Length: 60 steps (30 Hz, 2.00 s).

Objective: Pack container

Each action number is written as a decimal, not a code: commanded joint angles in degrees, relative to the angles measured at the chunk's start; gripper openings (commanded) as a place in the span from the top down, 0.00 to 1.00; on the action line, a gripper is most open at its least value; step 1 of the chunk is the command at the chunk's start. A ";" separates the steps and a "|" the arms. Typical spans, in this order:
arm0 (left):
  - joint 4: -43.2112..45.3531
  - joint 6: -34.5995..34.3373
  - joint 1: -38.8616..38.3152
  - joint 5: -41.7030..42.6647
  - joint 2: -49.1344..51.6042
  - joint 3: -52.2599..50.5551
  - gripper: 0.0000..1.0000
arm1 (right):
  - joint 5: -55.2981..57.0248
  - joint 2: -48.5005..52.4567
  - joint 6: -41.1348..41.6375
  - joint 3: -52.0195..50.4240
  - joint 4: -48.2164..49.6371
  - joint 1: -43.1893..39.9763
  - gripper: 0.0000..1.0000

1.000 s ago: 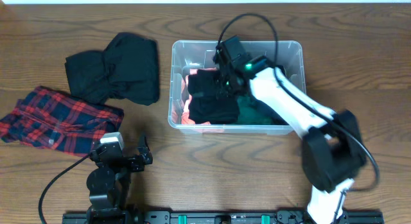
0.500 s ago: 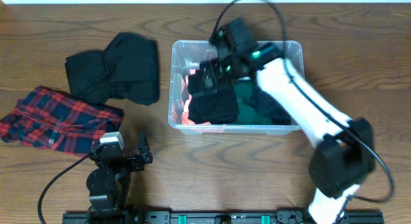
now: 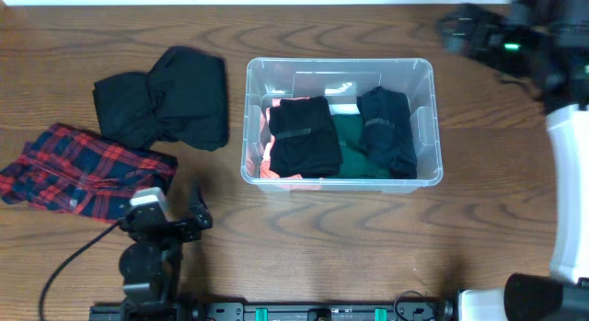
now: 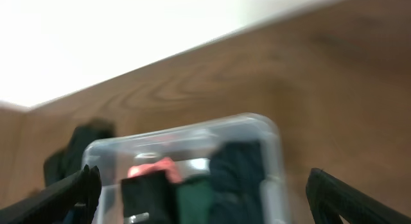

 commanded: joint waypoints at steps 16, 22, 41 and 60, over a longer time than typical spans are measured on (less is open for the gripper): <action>-14.32 -7.39 -0.28 -15.41 49.22 39.89 0.02 | -5.95 0.85 2.40 -0.26 -5.92 -12.68 0.01; -13.60 -23.10 2.38 -15.96 56.57 40.33 0.02 | -5.95 0.85 2.40 -0.26 -5.90 -12.70 0.01; -19.80 -14.43 19.08 7.48 68.89 59.01 0.02 | -5.95 0.85 2.40 -0.26 -5.90 -12.68 0.01; -25.27 3.10 38.10 34.93 109.02 82.01 0.02 | -5.92 0.85 2.40 -0.26 -5.90 -12.68 0.01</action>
